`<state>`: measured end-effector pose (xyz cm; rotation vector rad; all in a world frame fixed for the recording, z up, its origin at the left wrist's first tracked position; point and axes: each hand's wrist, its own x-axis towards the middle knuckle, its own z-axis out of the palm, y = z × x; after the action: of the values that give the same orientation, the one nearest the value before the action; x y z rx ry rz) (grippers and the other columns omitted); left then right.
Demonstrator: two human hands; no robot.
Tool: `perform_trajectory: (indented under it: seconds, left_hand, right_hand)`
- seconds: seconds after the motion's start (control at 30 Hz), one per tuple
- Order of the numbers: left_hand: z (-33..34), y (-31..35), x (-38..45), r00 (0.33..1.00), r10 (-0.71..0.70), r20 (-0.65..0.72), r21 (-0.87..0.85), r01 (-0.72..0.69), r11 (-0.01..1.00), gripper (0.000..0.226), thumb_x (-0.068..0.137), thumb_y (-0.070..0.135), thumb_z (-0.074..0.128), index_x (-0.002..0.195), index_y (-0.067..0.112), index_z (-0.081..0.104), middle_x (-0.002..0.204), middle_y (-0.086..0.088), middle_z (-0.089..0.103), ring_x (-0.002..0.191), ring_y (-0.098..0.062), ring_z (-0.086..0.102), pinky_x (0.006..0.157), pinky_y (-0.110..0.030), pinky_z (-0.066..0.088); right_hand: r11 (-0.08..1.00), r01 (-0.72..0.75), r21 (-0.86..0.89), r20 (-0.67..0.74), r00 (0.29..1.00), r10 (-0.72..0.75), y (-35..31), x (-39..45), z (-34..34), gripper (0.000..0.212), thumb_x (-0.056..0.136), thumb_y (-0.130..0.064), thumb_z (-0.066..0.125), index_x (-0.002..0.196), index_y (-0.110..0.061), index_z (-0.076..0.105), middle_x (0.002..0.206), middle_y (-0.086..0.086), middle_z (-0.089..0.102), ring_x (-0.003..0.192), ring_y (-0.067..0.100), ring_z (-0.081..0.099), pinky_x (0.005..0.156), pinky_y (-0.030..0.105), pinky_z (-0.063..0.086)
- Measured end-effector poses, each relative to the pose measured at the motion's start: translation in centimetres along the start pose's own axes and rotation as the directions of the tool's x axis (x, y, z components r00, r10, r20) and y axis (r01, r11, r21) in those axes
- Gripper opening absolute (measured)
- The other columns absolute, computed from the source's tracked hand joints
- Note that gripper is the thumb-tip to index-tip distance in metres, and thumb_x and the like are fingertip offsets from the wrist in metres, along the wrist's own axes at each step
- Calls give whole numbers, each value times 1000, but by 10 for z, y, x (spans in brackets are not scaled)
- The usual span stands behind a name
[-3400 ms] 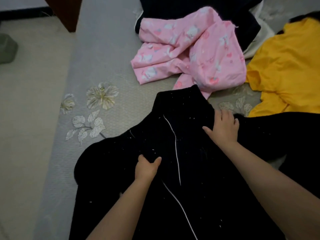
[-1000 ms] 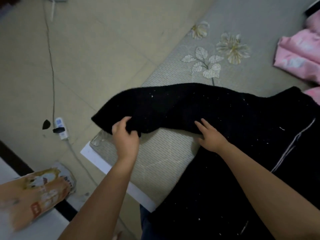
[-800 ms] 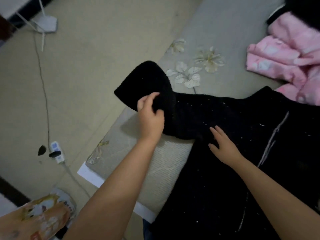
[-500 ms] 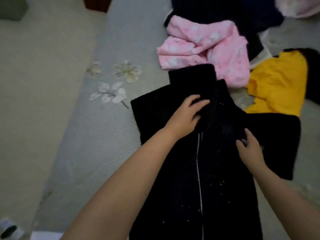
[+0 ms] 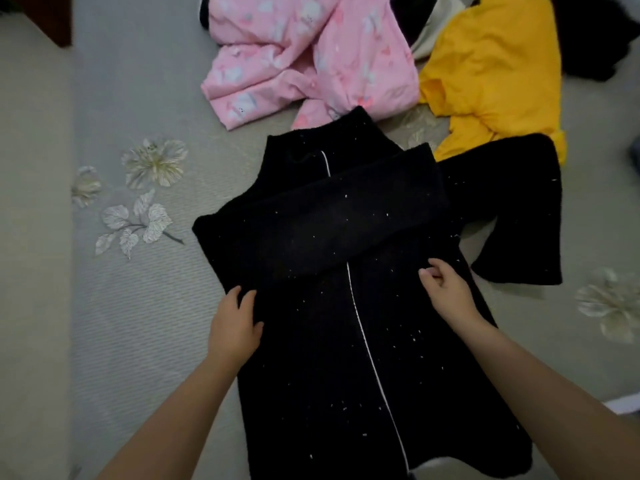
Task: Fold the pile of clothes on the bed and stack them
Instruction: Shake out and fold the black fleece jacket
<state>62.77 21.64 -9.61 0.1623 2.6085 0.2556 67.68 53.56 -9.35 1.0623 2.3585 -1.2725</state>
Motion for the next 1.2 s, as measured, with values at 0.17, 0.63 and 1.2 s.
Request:
perform_trajectory:
  seconds: [0.17,0.63,1.2]
  left_hand:
    - [5,9,15,996,-66,-60,60,69,996,64,85,30,62,139,9,33,141,-17,34,126,-30,36,101,-36,35]
    - [-11,-32,42,951,292,-99,342,-243,908,51,28,-18,79,75,-3,67,79,-26,63,64,-40,62,51,-40,48]
    - [-49,-40,129,987,-11,-161,3,12,1000,49,81,-2,46,130,-3,42,129,-22,44,119,-34,41,94,-44,39]
  right_hand:
    - [719,358,-596,51,910,-411,-24,45,-6,52,84,-1,55,135,-3,42,138,21,40,127,36,36,103,42,33]
    - [80,548,-833,354,638,-684,-61,90,-34,40,59,6,57,96,-1,71,91,26,65,73,40,62,62,42,48]
    - [353,386,-853,242,889,-388,-103,115,2,58,84,-1,50,139,-9,36,140,19,39,126,37,36,98,52,32]
